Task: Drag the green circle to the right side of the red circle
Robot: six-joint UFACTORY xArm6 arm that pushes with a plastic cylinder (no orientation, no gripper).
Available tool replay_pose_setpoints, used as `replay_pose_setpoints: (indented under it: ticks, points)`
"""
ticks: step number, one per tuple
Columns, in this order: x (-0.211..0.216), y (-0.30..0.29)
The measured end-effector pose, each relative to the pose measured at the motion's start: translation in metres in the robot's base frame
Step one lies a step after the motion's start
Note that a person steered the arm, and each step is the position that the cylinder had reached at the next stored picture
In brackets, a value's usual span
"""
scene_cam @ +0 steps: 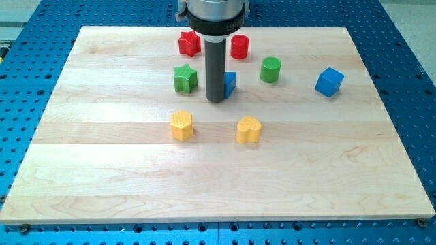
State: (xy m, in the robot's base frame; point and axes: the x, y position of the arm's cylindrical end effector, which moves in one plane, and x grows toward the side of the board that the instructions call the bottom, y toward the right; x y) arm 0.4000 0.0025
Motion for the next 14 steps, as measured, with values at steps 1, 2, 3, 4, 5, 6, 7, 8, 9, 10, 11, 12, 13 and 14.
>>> replay_pose_setpoints:
  ticks: [1, 2, 3, 4, 5, 6, 7, 8, 9, 10, 11, 12, 13, 14]
  points:
    - [0.0, 0.008]
    - [0.0, 0.03]
    - [0.004, 0.056]
    - [0.007, 0.097]
    - [-0.01, 0.144]
    - [-0.049, 0.163]
    - [-0.062, 0.167]
    - [-0.056, 0.159]
    - [-0.007, 0.14]
    - [0.032, 0.119]
    - [0.019, 0.113]
    - [-0.012, 0.111]
    - [-0.019, 0.082]
    - [-0.02, 0.067]
